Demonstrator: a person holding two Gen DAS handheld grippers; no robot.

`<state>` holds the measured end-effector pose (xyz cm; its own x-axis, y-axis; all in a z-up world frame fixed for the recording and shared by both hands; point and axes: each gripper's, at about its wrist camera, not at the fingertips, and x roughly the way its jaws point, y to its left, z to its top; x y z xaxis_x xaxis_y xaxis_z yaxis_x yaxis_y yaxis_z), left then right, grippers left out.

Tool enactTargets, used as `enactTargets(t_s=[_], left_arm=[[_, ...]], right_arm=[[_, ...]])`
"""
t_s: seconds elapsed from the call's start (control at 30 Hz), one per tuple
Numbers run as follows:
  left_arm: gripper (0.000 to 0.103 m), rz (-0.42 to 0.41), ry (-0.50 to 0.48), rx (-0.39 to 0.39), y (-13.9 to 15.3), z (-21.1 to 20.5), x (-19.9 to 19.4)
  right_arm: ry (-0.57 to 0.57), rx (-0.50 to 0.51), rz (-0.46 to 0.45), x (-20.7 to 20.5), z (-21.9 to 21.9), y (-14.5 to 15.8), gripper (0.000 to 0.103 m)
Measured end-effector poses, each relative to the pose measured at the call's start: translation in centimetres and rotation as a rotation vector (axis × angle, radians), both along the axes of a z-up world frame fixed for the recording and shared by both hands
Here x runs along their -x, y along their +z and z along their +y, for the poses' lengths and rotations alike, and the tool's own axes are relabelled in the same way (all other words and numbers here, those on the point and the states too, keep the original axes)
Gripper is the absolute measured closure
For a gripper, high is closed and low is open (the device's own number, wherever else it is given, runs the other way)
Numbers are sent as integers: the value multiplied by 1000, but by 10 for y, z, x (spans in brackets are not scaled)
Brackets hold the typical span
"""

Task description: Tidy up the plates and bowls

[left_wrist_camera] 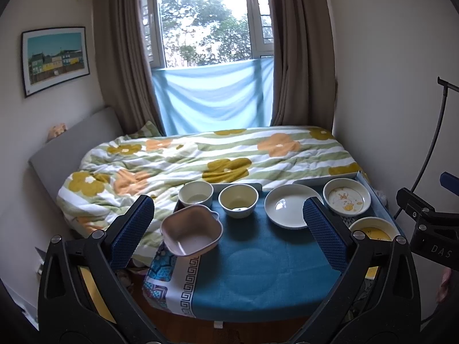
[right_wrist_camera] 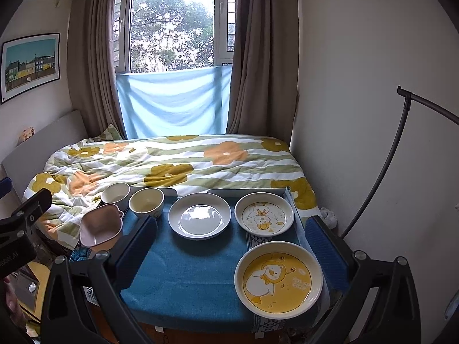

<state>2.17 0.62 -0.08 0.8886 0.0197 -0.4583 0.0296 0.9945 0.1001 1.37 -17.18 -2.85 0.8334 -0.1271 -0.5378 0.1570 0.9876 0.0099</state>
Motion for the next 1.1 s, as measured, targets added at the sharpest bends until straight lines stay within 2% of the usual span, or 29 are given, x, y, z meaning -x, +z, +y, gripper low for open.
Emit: enactTargets(t_s=[1.1], left_arm=[[0, -1, 14, 0, 2, 4, 1]], right_arm=[[23, -7, 13, 0, 9, -5, 0]])
